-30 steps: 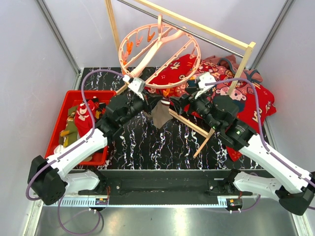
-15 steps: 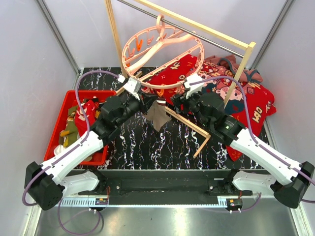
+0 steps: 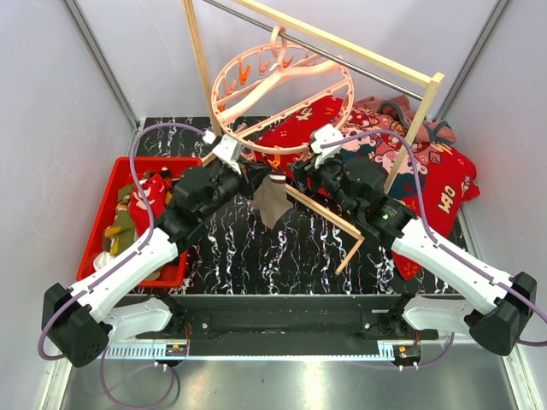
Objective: Clip the socks to the hanger
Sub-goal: Clamp the sock onto the hanger, then open the clamp at the hanger.
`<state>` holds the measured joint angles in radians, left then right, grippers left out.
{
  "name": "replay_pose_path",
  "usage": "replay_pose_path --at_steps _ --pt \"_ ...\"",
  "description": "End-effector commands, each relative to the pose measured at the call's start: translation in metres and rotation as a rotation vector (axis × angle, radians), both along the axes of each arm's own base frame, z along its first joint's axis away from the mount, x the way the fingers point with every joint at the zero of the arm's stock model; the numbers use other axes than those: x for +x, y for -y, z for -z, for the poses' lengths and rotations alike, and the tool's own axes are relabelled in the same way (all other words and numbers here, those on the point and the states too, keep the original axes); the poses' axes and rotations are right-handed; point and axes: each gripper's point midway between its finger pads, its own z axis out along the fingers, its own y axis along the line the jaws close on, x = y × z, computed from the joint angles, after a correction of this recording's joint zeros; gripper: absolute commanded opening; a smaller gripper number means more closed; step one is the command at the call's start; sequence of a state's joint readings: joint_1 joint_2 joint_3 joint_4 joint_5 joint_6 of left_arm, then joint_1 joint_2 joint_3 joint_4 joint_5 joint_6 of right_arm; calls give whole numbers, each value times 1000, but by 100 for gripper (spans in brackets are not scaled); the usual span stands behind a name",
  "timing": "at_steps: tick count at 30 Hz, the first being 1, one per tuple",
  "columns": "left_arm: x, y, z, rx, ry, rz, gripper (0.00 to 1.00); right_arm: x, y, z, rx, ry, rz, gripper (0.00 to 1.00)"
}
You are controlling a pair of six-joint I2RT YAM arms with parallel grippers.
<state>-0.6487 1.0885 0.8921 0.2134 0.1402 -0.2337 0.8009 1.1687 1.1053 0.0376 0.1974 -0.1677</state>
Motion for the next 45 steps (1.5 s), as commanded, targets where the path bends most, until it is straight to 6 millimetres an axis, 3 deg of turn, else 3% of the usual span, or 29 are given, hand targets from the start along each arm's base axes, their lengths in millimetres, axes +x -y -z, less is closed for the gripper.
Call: replay_pose_path --at_steps 1,14,23,30,36,40,41,43,45 --pt "0 -6 -30 -40 76 -18 2 -2 -11 -35 84 74 -62 71" --pt "-1 -5 -30 -35 72 -12 2 4 -11 -44 120 91 -39 56" --pt "2 -9 -28 -18 70 -34 2 1 -12 -44 179 42 -42 32" --pt "10 -19 -30 15 76 -90 9 1 -13 -43 249 -31 -21 13" --pt "-1 -33 -38 45 72 -111 33 3 -15 -39 289 -101 -2 0" --pt "-13 -51 -39 76 55 -152 50 3 -19 -38 314 -150 -3 0" --pt "-15 -64 -45 67 63 -203 58 1 -22 -38 324 -164 -16 0" --pt "-23 -80 -43 83 52 -251 65 2 -25 -37 327 -179 -21 0" --pt "-22 -103 -32 126 17 -354 74 3 -26 -35 331 -186 -20 0"
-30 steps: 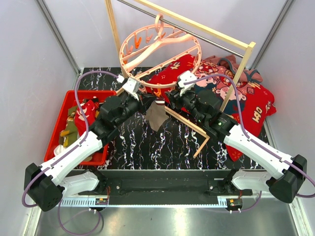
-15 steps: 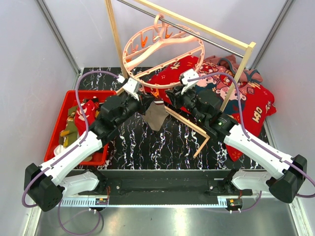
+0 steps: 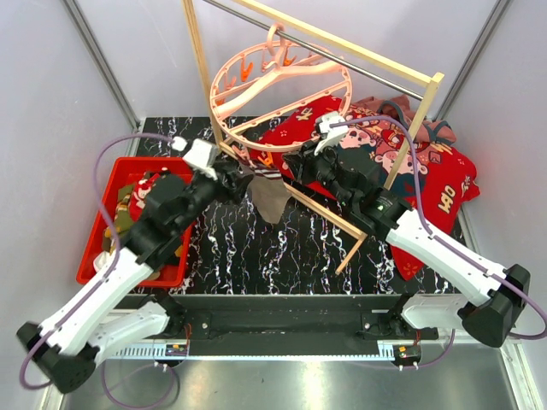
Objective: Clip the socks to the hanger
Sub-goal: Open the clamp at the hanger.
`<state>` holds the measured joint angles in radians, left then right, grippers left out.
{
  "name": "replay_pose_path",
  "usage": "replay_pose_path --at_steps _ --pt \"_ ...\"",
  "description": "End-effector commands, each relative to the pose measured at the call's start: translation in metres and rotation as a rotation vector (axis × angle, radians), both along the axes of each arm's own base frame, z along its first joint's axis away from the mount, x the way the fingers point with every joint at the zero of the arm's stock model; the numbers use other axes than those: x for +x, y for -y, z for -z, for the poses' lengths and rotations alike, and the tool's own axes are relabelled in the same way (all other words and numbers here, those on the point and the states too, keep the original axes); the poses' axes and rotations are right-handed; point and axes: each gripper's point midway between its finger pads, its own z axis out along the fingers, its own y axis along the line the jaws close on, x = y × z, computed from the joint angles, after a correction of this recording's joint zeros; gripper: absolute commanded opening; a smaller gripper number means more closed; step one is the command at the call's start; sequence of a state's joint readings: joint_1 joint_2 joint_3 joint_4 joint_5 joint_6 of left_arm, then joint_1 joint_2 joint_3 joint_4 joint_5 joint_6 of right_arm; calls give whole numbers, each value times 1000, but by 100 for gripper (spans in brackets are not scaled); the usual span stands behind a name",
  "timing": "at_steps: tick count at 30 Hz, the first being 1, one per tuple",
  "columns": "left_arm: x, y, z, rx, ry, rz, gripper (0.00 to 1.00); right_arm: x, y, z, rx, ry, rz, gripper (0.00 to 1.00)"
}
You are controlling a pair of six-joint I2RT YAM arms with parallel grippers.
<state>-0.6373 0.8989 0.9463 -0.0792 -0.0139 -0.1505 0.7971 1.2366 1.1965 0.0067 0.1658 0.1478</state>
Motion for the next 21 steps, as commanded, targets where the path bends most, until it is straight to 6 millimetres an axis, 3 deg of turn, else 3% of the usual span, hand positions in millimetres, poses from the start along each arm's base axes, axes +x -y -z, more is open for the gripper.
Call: replay_pose_path --at_steps 1,3,8,9,11,12,20,21 --pt "-4 -56 -10 39 4 -231 77 2 -1 -23 78 -3 6 0" --pt "-2 -80 6 84 -44 -343 82 3 -3 -20 76 -9 5 0" --pt "11 -134 41 151 -196 -543 83 4 -6 -14 62 -18 -4 0" --pt "14 -157 50 152 -246 -620 83 5 -7 -13 59 -18 -6 0" --pt "23 -175 63 156 -309 -687 83 5 -7 -11 52 -18 -6 0" --pt "26 -196 70 147 -352 -758 83 5 -7 -10 51 -19 -6 0" --pt "75 -252 122 111 -612 -948 75 4 -4 -8 34 -5 -3 0" --pt "83 -266 136 112 -663 -985 73 4 -3 -9 36 -1 -3 0"
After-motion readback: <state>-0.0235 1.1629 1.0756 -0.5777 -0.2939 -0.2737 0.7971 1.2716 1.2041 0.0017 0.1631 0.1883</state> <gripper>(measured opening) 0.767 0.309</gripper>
